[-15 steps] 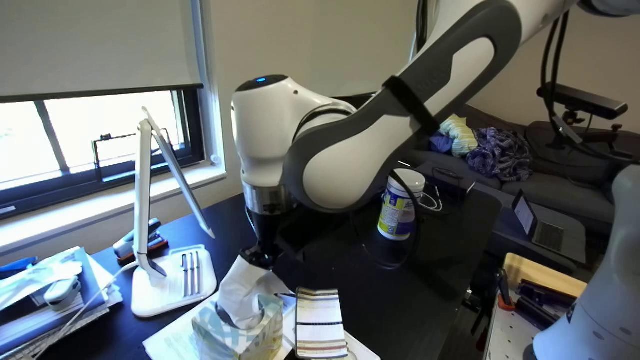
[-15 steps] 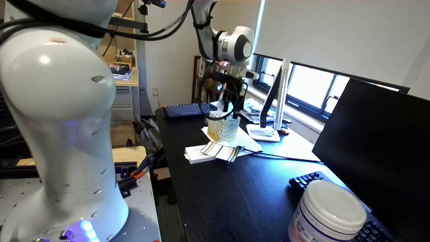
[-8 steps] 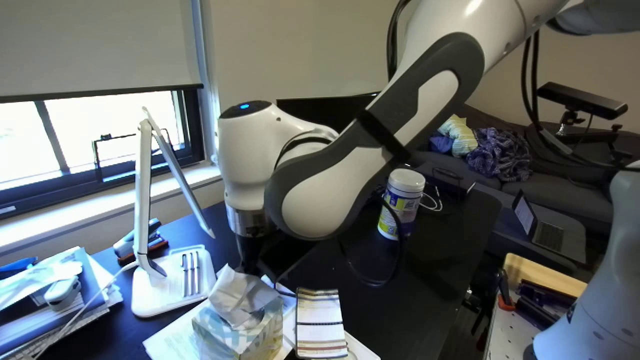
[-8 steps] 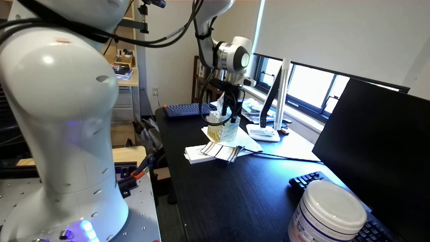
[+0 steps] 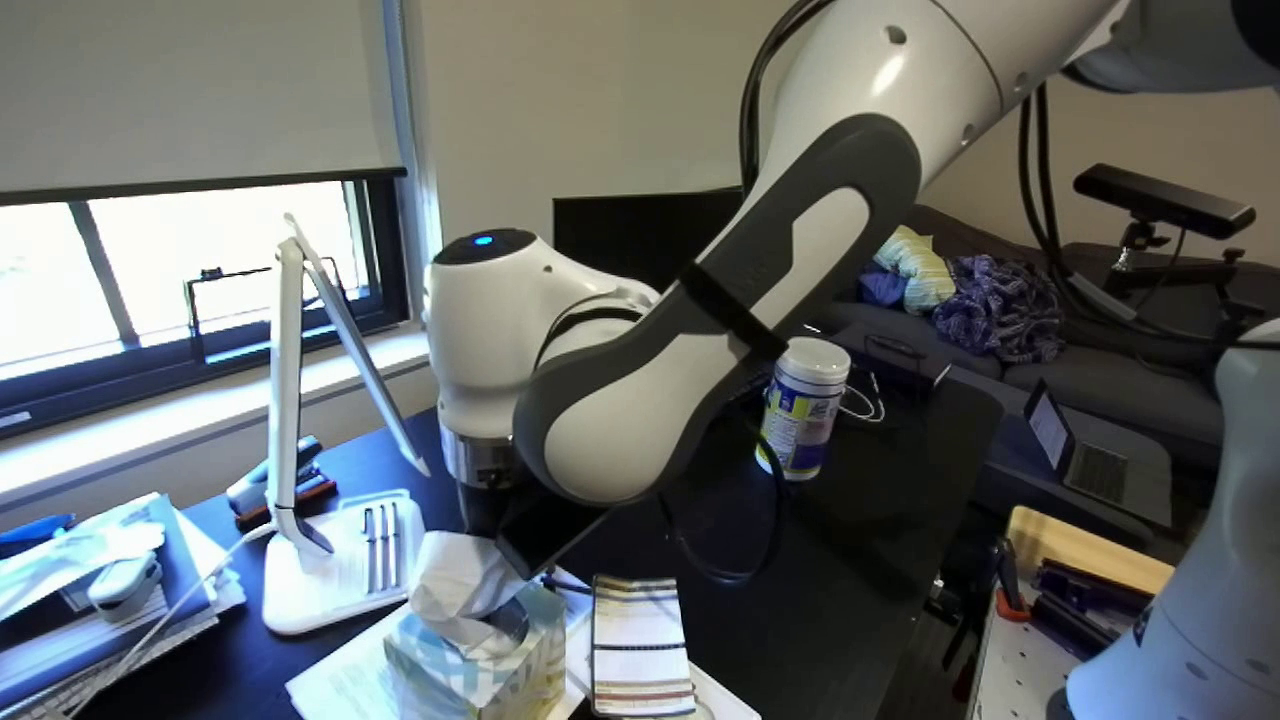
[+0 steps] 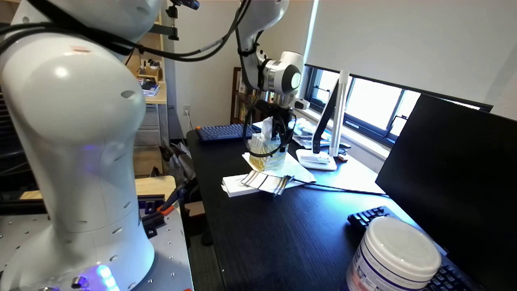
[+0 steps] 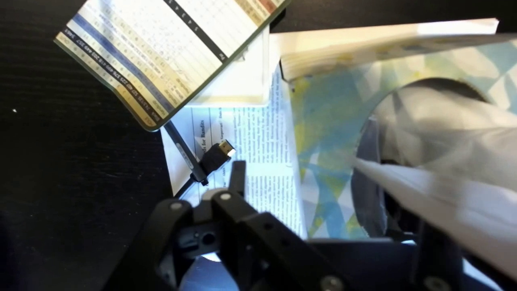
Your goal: Move the tissue box to the right
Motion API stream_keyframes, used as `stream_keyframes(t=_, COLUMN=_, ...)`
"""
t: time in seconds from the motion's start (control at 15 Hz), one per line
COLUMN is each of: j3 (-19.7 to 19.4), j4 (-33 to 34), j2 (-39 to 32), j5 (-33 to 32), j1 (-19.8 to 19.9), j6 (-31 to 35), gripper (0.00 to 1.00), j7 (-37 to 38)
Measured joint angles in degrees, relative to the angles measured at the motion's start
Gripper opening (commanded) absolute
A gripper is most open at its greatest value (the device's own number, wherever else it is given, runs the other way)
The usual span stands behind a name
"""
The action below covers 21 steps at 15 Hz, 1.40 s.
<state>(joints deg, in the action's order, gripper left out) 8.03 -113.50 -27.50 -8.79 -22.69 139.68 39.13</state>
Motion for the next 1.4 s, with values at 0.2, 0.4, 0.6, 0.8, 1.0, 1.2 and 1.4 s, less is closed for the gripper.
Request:
stream_keyframes(t=0.2, j3=-0.6, j4=0.0, j2=0.0, j5=0.0, j1=-0.2, j6=0.0, gripper=0.33, j7=0.0)
stream_keyframes(t=0.4, j3=-0.8, j4=0.0, j2=0.0, j5=0.0, j1=-0.2, j6=0.0, gripper=0.13, j7=0.0)
stream_keyframes(t=0.6, j3=-0.8, j4=0.0, j2=0.0, j5=0.0, j1=-0.2, j6=0.0, gripper=0.05, j7=0.0)
stream_keyframes(t=0.8, j3=-0.8, j4=0.1, j2=0.0, j5=0.0, j1=-0.4, j6=0.2, gripper=0.03, j7=0.1)
stream_keyframes(t=1.0, j3=-1.6, j4=0.7, j2=0.7, j5=0.0, j1=-1.0, j6=0.5, gripper=0.05, j7=2.7)
stream_keyframes(t=1.2, j3=-4.0, j4=0.0, j2=3.6, j5=-0.8, j1=-1.5, j6=0.4, gripper=0.05, j7=8.7)
stream_keyframes(t=1.4, j3=-7.2, j4=-3.9, j2=8.7, j5=-4.2, j1=-1.6, j6=0.2, gripper=0.05, j7=17.2)
